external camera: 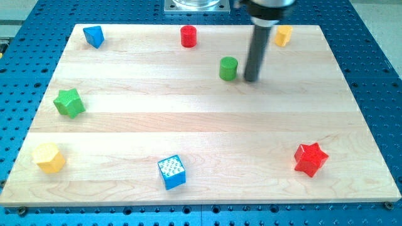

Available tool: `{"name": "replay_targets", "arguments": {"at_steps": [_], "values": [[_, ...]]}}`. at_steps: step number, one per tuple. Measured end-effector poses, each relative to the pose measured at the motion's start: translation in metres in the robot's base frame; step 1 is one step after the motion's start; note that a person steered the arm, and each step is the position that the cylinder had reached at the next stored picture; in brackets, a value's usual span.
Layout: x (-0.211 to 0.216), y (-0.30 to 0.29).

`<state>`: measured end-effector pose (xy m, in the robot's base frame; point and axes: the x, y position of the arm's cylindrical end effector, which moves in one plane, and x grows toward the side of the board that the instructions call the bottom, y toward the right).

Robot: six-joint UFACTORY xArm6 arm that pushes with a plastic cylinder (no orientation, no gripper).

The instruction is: Move the green circle into the green star

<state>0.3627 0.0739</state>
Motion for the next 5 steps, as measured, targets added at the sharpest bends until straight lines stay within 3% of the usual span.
{"name": "replay_targets", "arguments": {"at_steps": [1,2,3,4,5], "values": [[0.019,-0.122],[0.02,-0.041],[-0.015,-0.015],[-0.026,-0.085],[0.008,-0.213]]}}
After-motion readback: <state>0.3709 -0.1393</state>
